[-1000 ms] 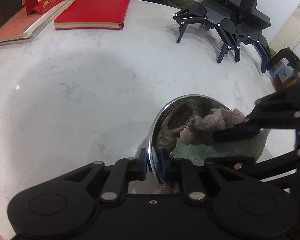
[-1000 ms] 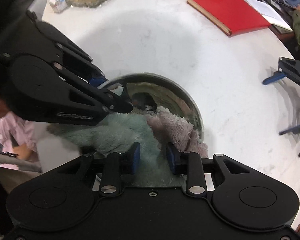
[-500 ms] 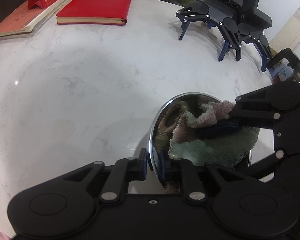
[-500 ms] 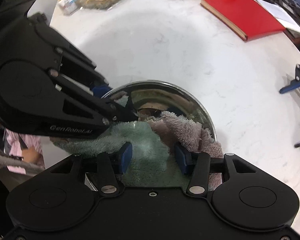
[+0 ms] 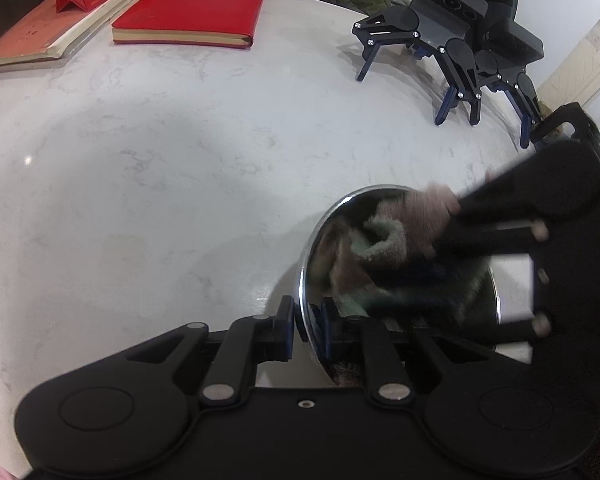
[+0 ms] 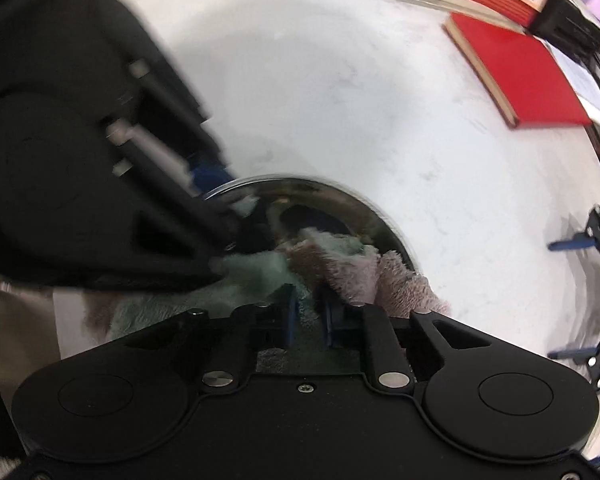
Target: Clean bowl
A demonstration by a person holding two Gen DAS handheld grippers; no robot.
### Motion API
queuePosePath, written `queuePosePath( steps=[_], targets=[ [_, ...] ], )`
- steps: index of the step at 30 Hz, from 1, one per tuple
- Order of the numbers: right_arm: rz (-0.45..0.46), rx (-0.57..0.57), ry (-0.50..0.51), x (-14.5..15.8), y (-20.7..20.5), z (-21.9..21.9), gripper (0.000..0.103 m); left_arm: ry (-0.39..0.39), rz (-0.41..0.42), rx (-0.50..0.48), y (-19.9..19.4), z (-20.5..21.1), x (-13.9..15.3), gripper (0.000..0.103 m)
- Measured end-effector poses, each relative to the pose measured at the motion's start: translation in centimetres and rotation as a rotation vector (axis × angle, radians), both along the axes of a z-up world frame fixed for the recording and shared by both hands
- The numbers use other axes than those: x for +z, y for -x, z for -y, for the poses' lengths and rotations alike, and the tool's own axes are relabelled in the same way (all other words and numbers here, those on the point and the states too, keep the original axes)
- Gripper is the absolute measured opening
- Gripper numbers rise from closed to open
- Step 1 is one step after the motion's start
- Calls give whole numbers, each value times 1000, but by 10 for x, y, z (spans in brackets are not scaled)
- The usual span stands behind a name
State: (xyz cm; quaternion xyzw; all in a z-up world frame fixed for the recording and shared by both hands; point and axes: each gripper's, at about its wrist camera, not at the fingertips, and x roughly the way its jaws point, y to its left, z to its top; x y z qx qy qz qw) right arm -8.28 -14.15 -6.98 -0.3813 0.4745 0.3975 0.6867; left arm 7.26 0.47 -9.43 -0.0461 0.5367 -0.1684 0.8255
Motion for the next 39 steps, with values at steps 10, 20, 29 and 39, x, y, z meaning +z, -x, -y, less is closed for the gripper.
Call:
queuePosePath(
  steps=[10, 20, 29, 39],
  targets=[
    [41, -55, -62, -2, -16, -6, 13, -11, -7, -11, 1, 3, -1, 16],
    [51, -71, -52, 0, -29, -2, 11, -23, -4, -13, 5, 3, -3, 17],
    [15, -18, -41, 4, -23, 20, 12, -6, -10, 2, 5, -1, -4, 16],
    [105, -17, -57, 4, -32, 9, 15, -9, -8, -2, 6, -2, -4, 16]
  ],
)
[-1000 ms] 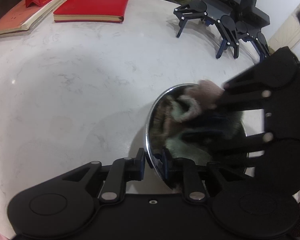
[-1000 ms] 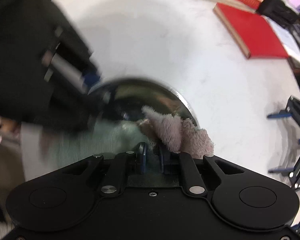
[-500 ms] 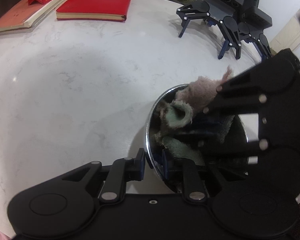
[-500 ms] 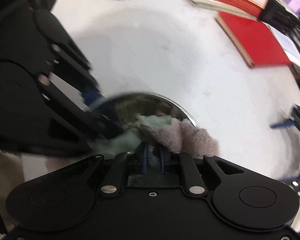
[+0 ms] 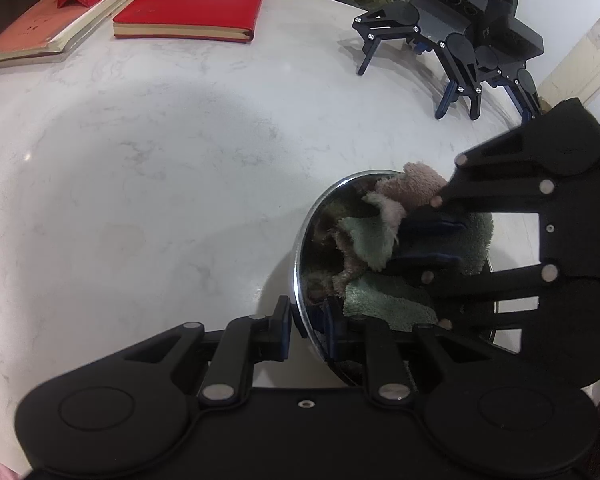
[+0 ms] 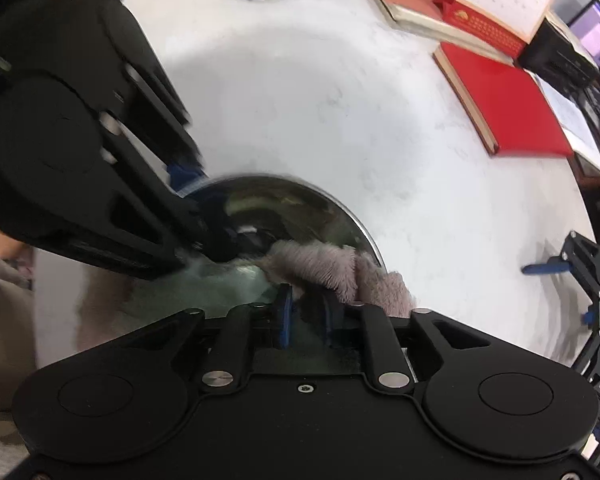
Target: Clean bowl
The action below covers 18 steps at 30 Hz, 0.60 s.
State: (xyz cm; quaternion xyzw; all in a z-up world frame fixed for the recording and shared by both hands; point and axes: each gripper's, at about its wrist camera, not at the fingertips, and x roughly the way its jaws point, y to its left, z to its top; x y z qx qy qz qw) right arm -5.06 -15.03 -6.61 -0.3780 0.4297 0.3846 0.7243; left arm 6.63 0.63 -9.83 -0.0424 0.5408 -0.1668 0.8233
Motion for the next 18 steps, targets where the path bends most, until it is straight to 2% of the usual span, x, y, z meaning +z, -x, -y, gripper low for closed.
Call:
queuePosePath(
  steps=[6, 12, 14, 18],
  targets=[
    [-107, 25, 13, -6, 6, -18, 15, -6, -4, -14, 0, 2, 0, 15],
    [-38, 19, -44, -6, -14, -37, 15, -17, -11, -23, -1, 2, 0, 16],
    [-7, 8, -26, -3, -17, -33, 14, -16, -11, -19, -1, 2, 0, 16],
    [-42, 28, 25, -6, -17, -25, 14, -13, -10, -17, -1, 3, -1, 16]
  ],
)
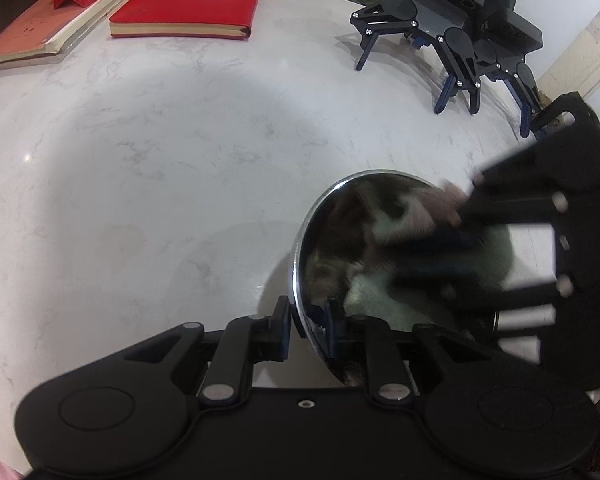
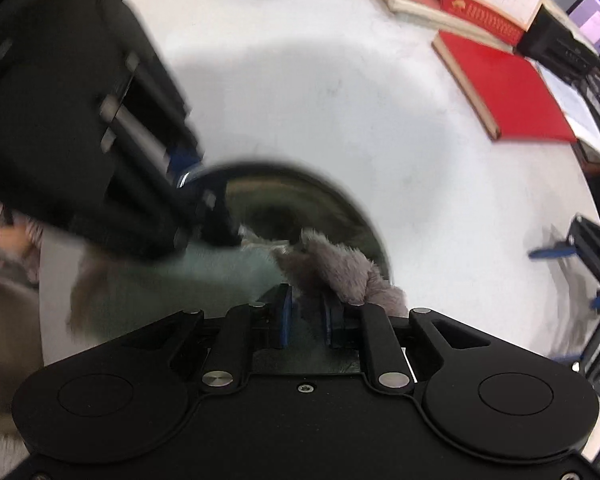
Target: Clean bowl
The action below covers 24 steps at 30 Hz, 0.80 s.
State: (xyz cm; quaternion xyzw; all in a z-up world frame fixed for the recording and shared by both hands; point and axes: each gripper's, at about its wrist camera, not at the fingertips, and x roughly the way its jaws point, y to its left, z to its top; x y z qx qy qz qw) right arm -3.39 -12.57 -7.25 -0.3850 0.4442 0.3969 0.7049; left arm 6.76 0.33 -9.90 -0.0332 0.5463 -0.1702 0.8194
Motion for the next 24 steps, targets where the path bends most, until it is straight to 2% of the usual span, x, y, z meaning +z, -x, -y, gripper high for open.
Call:
queuePosePath(
  steps=[4, 9, 13, 17, 20, 24],
  targets=[
    [-37, 66, -7, -5, 2, -14, 14, -6, 0, -7, 0, 1, 0, 15],
    [71, 107, -20, -11, -13, -29, 14, -9, -8, -11, 1, -1, 1, 16],
    [104, 82, 0, -8, -25, -22, 14, 1, -8, -3, 1, -3, 0, 16],
    [65, 108, 53, -16, -22, -20, 14, 15, -12, -6, 0, -3, -1, 16],
    [15, 132, 28, -17, -23, -29, 14, 10, -10, -14, 0, -2, 0, 15],
    [82, 151, -2, -16, -23, -41, 14, 3, -18, -19, 0, -3, 0, 16]
  ],
)
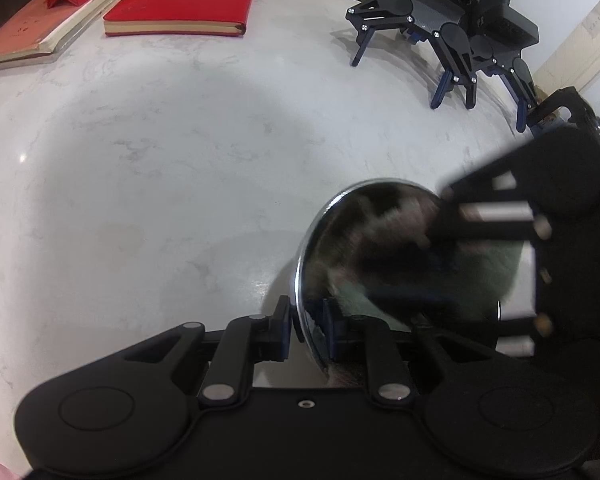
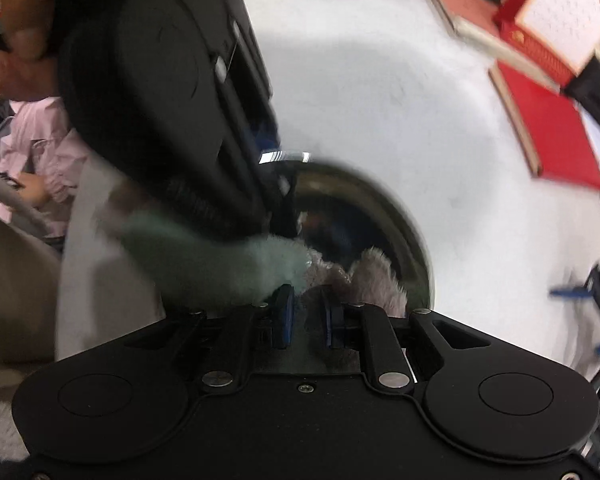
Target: Clean bowl
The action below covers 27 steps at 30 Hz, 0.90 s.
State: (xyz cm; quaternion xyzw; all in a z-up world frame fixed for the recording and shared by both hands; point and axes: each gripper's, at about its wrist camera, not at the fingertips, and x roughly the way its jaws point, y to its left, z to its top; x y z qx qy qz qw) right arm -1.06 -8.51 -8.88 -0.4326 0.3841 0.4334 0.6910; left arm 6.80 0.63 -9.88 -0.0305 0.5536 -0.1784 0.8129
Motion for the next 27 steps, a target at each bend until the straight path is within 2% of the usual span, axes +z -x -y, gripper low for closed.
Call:
queuePosePath(
  steps=[3, 5, 8, 12, 15, 18, 21, 24, 26, 27],
  targets=[
    [33, -44, -32, 5, -17, -1, 14, -1, 2, 4, -1, -1, 0, 17],
    [39, -57, 1, 4, -20, 4, 14, 4, 3, 8, -2, -1, 0, 17],
    [-3, -50, 46, -2, -7, 14, 14, 17, 3, 8, -2, -2, -1, 16],
    [-45, -34, 30, -2, -5, 11, 14, 8, 7, 2, -1, 1, 0, 16],
    [3, -26, -8, -1, 2, 8, 14, 2, 3, 2, -1, 0, 0, 16],
    [40, -76, -28, 3, -14, 7, 13, 4, 5, 9, -2, 0, 0, 17],
    [13, -107, 14, 0, -17, 17, 14, 6, 8, 13, -2, 0, 0, 16],
    [-25, -92, 34, -3, -13, 21, 15, 4, 12, 11, -1, 1, 1, 16],
    [-57, -72, 15, -4, -15, 13, 15, -1, 12, 10, 0, 1, 2, 16],
    [-42, -59, 4, -5, -18, 5, 15, -3, 11, 11, 0, 1, 2, 16]
  ],
)
